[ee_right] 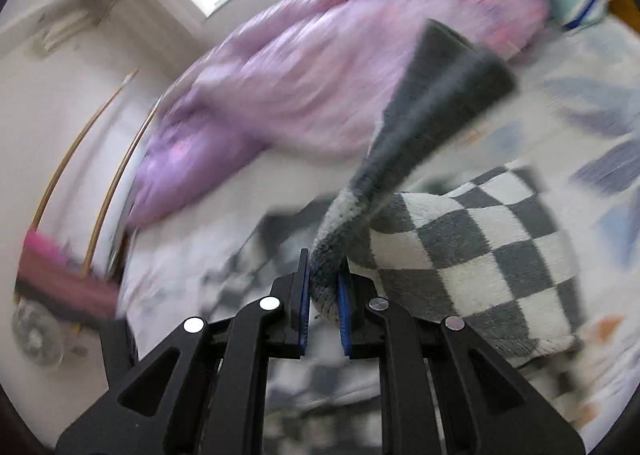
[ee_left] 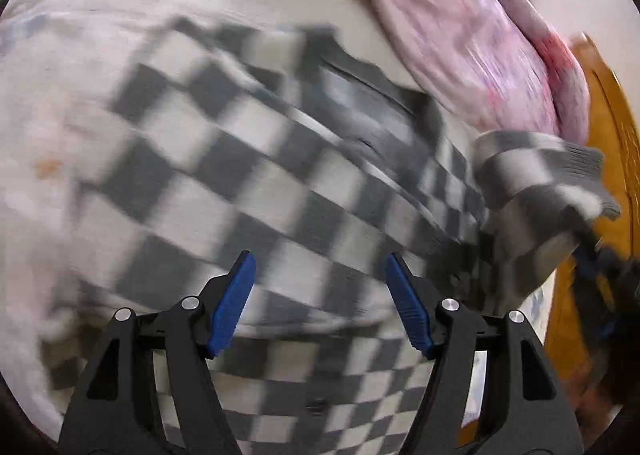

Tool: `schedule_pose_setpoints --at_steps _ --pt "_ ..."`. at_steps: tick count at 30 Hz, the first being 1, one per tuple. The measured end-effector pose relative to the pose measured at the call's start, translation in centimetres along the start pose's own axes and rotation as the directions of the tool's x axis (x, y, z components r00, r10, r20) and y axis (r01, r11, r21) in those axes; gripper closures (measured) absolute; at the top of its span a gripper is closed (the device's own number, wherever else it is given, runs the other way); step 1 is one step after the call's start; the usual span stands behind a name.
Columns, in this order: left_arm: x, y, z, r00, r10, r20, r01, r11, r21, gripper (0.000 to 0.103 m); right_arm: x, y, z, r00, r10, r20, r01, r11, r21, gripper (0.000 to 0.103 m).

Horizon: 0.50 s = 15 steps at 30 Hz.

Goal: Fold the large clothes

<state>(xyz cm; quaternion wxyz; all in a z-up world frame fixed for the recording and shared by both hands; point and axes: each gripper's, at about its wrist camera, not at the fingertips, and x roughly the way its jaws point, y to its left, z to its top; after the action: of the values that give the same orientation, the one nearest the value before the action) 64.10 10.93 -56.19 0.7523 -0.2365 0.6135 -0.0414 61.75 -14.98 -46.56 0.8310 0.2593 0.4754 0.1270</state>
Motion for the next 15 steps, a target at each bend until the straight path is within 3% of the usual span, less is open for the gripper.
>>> schedule_pose_setpoints --at_steps 3,6,8,10,12,14,15 --pt "-1.9 3.4 0.9 0.999 0.028 0.032 -0.027 0.999 -0.044 0.035 5.5 4.2 -4.0 0.992 -0.011 -0.128 0.0 0.996 -0.085 0.092" --pt "-2.9 6.4 1.1 0.998 0.041 0.048 -0.036 0.995 -0.096 0.035 10.2 4.9 -7.2 0.959 -0.088 -0.269 0.051 0.989 -0.142 0.088" --pt "-3.2 7.9 0.9 0.998 0.038 0.045 -0.032 0.992 -0.125 0.035 12.6 4.3 -9.0 0.919 -0.141 -0.368 0.081 0.981 -0.175 0.086" --pt "-2.9 8.5 0.4 0.998 0.036 0.042 -0.029 0.989 -0.142 0.035 12.4 4.0 -9.1 0.916 -0.148 -0.374 0.084 0.98 -0.181 0.085" --pt "-2.8 9.4 0.0 0.999 0.018 0.045 -0.01 0.987 -0.158 0.034 11.3 3.8 -9.0 0.922 -0.139 -0.361 0.08 0.981 -0.174 0.077" --pt "-2.8 9.6 -0.3 0.999 0.012 0.048 -0.003 0.983 -0.183 0.034 9.9 3.2 -8.7 0.922 -0.139 -0.36 0.085 0.983 -0.161 0.046" --pt "-3.1 9.5 -0.6 0.998 -0.002 0.06 0.014 0.98 -0.2 0.034 8.8 2.7 -8.4 0.929 -0.133 -0.346 0.079 0.983 -0.166 0.044"
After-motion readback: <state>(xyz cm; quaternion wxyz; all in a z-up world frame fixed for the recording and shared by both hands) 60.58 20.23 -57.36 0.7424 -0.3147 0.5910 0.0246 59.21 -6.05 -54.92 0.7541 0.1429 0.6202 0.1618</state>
